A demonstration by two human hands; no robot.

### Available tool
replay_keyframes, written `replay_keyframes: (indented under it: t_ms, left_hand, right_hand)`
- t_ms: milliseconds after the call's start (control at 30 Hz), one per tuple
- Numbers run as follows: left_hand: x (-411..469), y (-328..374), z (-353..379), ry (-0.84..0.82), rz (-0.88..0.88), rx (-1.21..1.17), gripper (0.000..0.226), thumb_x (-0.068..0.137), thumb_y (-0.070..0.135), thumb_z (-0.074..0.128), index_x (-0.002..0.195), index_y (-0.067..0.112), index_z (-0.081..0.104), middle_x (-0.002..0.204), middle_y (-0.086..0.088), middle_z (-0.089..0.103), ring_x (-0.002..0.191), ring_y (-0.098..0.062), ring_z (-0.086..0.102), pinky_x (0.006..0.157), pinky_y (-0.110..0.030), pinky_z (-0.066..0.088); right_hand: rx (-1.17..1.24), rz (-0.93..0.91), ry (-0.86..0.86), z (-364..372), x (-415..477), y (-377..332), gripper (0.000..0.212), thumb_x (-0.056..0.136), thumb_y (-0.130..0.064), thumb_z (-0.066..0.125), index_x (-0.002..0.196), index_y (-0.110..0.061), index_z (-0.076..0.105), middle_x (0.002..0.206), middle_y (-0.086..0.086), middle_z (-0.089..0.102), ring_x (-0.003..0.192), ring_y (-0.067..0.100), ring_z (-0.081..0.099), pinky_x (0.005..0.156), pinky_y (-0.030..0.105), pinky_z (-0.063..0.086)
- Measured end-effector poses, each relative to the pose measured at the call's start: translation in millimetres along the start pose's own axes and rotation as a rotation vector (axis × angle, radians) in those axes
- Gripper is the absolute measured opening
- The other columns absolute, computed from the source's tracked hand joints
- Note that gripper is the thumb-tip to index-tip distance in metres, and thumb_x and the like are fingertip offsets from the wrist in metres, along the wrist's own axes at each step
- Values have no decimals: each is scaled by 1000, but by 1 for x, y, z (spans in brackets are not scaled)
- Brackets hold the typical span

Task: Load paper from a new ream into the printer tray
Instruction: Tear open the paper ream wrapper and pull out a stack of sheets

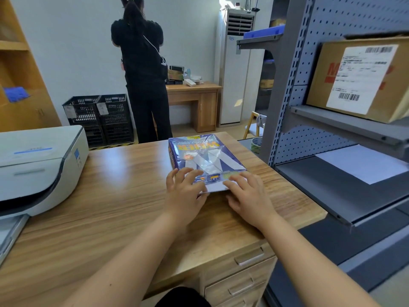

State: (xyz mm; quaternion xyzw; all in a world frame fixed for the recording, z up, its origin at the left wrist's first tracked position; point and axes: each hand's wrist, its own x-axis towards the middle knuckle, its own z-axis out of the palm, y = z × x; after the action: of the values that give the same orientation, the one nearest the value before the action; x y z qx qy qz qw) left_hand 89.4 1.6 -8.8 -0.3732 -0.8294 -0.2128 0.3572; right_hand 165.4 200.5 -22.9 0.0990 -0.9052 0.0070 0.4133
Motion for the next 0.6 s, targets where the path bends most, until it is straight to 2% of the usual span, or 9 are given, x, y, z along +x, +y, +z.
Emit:
replay_keyframes:
  t_ms: [167, 367, 500, 533, 600]
  left_hand:
    - [-6, 15, -15, 26, 69, -38, 10, 70, 32, 74, 66, 23, 70, 109, 0, 70, 110, -23, 46, 96, -47, 31]
    - [-18, 13, -24, -40, 106, 14, 18, 61, 27, 85, 72, 26, 71, 108, -1, 70, 110, -24, 47, 98, -49, 30]
    - [-22, 18, -35, -14, 104, 14, 18, 59, 19, 87, 67, 23, 72, 106, -3, 71, 109, -24, 46, 95, -48, 30]
    - [-22, 19, -37, -4, 82, 6, 18, 59, 19, 88, 66, 23, 72, 106, -3, 72, 109, -24, 45, 94, -46, 29]
    - [-23, 20, -41, 3, 38, -16, 17, 59, 20, 89, 66, 23, 73, 106, -2, 71, 110, -23, 43, 93, -45, 28]
  right_hand:
    - [38, 124, 42, -13, -4, -13, 20, 67, -1, 74, 79, -13, 63, 101, 7, 67, 101, 27, 47, 73, 40, 43]
    - [83, 195, 24, -25, -10, -19, 19, 66, 1, 72, 75, -14, 64, 103, 8, 66, 103, 27, 44, 76, 41, 40]
    - [120, 219, -65, -36, -16, -23, 13, 70, -11, 74, 79, -18, 67, 102, 3, 65, 104, 22, 43, 81, 44, 43]
    - [133, 218, -115, -40, -18, -22, 11, 73, -20, 74, 83, -20, 68, 103, 0, 65, 104, 20, 42, 84, 44, 43]
    - [165, 244, -247, -52, -20, -18, 23, 81, -39, 69, 96, -23, 69, 107, -5, 64, 107, 15, 44, 90, 37, 37]
